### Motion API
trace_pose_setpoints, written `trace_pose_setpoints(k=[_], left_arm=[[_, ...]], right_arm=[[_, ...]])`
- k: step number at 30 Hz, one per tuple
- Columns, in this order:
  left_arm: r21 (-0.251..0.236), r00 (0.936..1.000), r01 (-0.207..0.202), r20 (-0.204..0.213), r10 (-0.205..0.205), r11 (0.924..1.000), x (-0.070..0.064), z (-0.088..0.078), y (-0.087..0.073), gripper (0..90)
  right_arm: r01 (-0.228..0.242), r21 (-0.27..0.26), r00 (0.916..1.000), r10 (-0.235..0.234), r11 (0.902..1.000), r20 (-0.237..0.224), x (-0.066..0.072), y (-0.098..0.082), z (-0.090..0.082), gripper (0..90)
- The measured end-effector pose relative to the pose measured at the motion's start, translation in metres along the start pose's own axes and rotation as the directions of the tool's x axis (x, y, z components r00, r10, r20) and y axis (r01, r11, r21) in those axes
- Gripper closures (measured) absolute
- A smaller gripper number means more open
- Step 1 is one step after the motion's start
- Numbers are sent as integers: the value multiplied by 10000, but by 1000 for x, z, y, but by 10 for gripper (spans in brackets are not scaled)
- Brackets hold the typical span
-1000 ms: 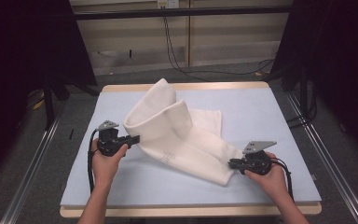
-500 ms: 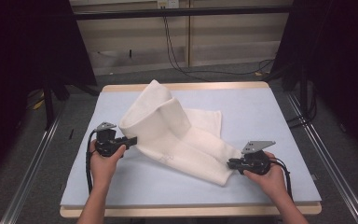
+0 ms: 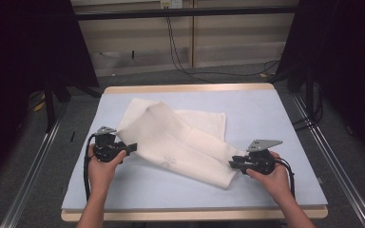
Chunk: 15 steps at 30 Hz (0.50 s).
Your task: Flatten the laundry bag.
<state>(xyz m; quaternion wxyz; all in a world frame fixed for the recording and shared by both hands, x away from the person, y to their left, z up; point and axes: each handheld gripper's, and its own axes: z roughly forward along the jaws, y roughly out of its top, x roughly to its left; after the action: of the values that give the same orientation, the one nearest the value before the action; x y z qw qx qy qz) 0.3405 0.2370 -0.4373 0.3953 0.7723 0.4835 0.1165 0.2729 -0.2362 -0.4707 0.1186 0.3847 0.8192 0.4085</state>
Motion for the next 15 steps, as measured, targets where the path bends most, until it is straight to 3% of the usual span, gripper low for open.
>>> trace_pose_setpoints(k=[4, 7, 11, 13, 15], left_arm=[[31, 9998, 156, -145, -156, 9999, 3, -4, -3, 471], [8, 9996, 220, -198, -219, 9998, 4, -6, -5, 416], [182, 9998, 148, -120, -146, 9997, 0, -9, -5, 329], [44, 9997, 178, -148, -177, 9998, -2, -11, -5, 280], [162, 9998, -21, -179, 24, 9999, -4, -13, -5, 265]], right_arm=[[-85, -202, 9998, 88, 9998, 161, -1, 2, 4, 627], [-84, -478, 9984, 111, 9988, 561, -2, 6, 4, 567], [-59, -632, 9975, 103, 9980, 694, -5, 10, 6, 567], [-152, -794, 9985, 193, 9967, 510, -8, 13, 7, 585], [-151, -842, 9984, 197, 9963, 536, -9, 14, 8, 576]])
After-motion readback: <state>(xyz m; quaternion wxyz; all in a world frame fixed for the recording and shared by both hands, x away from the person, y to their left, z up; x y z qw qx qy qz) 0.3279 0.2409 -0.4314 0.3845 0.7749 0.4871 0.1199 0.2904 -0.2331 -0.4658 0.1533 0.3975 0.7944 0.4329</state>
